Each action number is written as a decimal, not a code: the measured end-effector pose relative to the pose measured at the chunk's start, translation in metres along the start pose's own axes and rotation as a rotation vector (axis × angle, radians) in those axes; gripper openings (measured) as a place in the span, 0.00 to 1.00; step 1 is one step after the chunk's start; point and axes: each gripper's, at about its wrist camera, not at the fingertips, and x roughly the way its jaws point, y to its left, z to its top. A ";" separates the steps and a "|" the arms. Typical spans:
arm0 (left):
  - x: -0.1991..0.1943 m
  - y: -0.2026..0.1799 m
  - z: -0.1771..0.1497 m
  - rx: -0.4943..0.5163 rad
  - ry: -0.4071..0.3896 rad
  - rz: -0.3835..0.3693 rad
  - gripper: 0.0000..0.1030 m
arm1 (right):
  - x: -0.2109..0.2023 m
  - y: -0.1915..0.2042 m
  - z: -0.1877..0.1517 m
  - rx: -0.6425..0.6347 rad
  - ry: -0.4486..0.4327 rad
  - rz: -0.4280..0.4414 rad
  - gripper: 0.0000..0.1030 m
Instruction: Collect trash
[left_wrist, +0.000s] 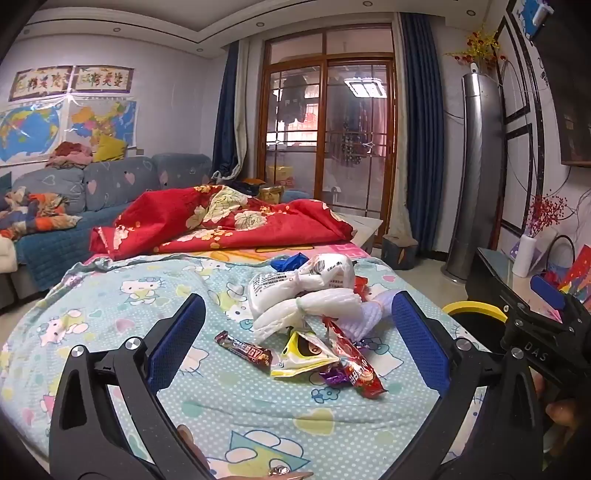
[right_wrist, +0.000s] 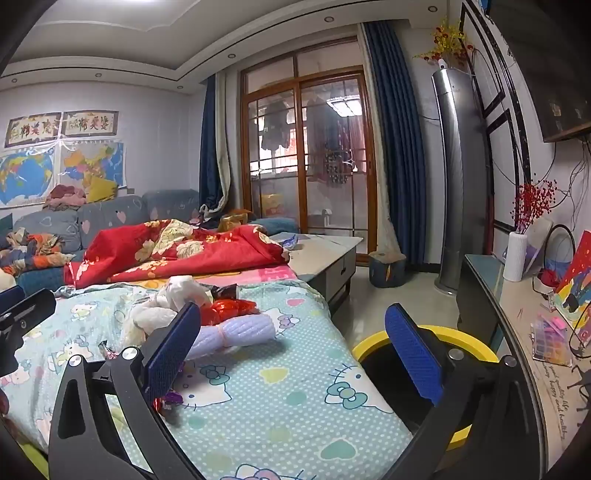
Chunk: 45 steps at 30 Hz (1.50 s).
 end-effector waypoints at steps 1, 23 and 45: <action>0.000 0.000 0.000 0.003 0.001 0.001 0.90 | 0.001 0.000 0.000 0.011 0.022 0.003 0.94; 0.003 0.003 -0.003 -0.025 0.031 -0.011 0.90 | 0.005 0.007 -0.004 -0.008 0.029 0.001 0.94; 0.004 0.004 -0.004 -0.025 0.036 -0.016 0.90 | 0.005 0.002 -0.006 -0.010 0.028 0.004 0.94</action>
